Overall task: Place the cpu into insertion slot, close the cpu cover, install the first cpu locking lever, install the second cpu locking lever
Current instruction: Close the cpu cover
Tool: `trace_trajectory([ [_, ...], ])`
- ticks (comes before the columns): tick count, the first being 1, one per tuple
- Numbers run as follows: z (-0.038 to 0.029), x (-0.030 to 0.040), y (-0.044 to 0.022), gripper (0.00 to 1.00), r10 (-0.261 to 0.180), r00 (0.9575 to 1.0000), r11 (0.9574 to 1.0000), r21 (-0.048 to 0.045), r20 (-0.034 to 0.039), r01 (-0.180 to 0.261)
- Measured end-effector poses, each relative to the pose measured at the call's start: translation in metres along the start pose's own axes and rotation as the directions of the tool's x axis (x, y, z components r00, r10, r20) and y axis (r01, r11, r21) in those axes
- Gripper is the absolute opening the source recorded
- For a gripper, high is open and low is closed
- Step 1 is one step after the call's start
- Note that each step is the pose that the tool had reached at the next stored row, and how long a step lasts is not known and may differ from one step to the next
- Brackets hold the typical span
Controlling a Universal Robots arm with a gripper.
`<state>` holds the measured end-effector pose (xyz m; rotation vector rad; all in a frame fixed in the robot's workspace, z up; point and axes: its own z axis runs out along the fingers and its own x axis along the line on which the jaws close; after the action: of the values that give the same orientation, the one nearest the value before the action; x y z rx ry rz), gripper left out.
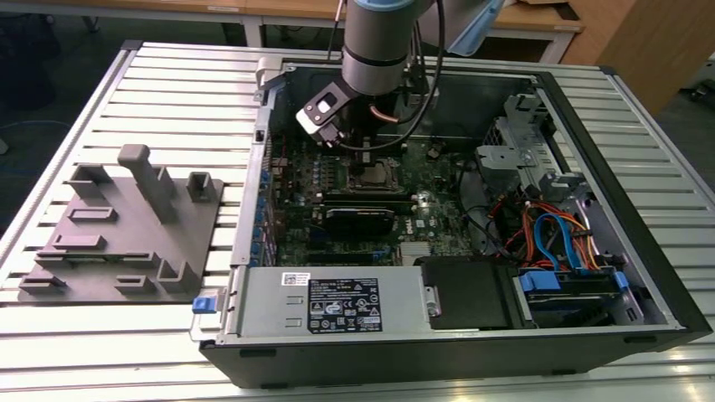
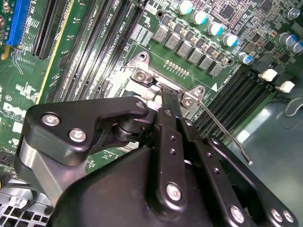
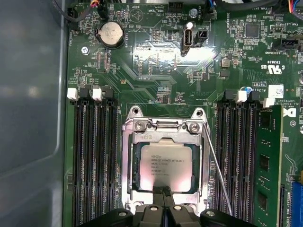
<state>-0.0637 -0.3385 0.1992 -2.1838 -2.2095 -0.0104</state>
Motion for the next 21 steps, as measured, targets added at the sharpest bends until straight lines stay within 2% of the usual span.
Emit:
trace_trajectory([
  [10,-0.0051,0.0002,0.0013,0.1,0.0,1.0,1.0,0.0028,0.0002,0.0],
  [13,-0.0053,0.0001,0.0062,0.1,0.0,1.0,1.0,0.0053,0.0004,0.0],
  [21,-0.0057,-0.0002,0.0265,0.1,0.0,1.0,0.9999,0.0112,0.0004,0.0],
])
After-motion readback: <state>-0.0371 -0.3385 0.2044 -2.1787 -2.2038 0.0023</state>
